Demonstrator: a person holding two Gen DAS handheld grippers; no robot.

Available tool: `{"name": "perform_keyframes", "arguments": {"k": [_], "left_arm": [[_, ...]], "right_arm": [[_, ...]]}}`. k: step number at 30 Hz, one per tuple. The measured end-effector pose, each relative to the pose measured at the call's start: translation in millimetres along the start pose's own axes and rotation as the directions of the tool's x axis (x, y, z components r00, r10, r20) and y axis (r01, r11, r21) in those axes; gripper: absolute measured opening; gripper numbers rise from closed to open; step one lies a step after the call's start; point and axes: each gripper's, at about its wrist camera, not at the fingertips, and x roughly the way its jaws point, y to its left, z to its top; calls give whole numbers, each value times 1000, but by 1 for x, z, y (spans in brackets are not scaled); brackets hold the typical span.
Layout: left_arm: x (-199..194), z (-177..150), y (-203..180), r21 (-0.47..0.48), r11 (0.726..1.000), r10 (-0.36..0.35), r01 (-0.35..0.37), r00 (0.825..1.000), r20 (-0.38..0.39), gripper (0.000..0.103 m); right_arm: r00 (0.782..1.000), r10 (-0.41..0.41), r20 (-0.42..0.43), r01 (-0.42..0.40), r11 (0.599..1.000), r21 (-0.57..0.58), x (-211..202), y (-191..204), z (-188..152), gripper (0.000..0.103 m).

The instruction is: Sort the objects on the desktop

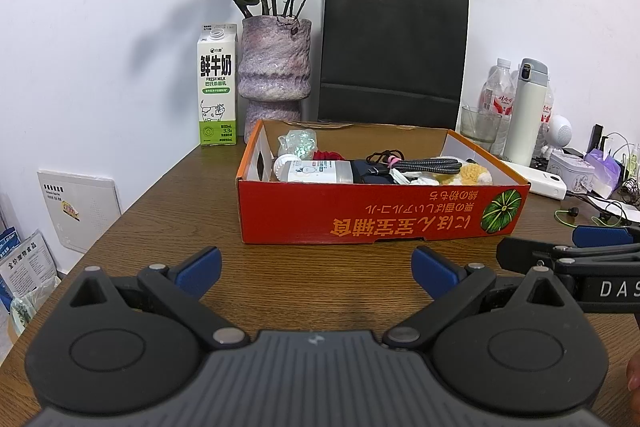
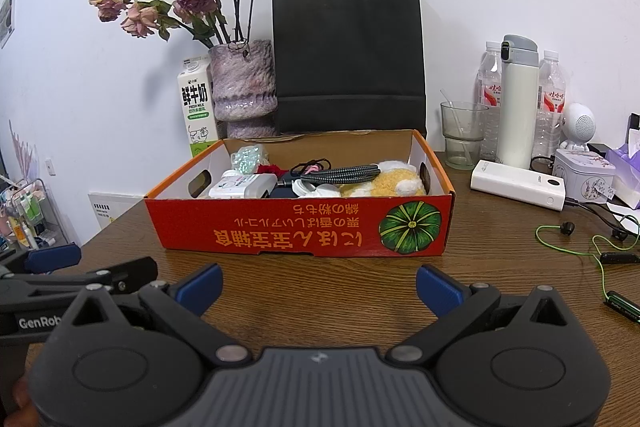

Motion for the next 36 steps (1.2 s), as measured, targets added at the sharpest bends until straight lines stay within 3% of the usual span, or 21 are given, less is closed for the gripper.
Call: {"name": "perform_keyframes", "arguments": {"k": [36], "left_arm": [[3, -1, 1, -5, 1000, -11, 11, 1000, -15, 103]], "right_arm": [[1000, -2, 2, 2, 1000, -5, 0, 2, -2, 103]]}}
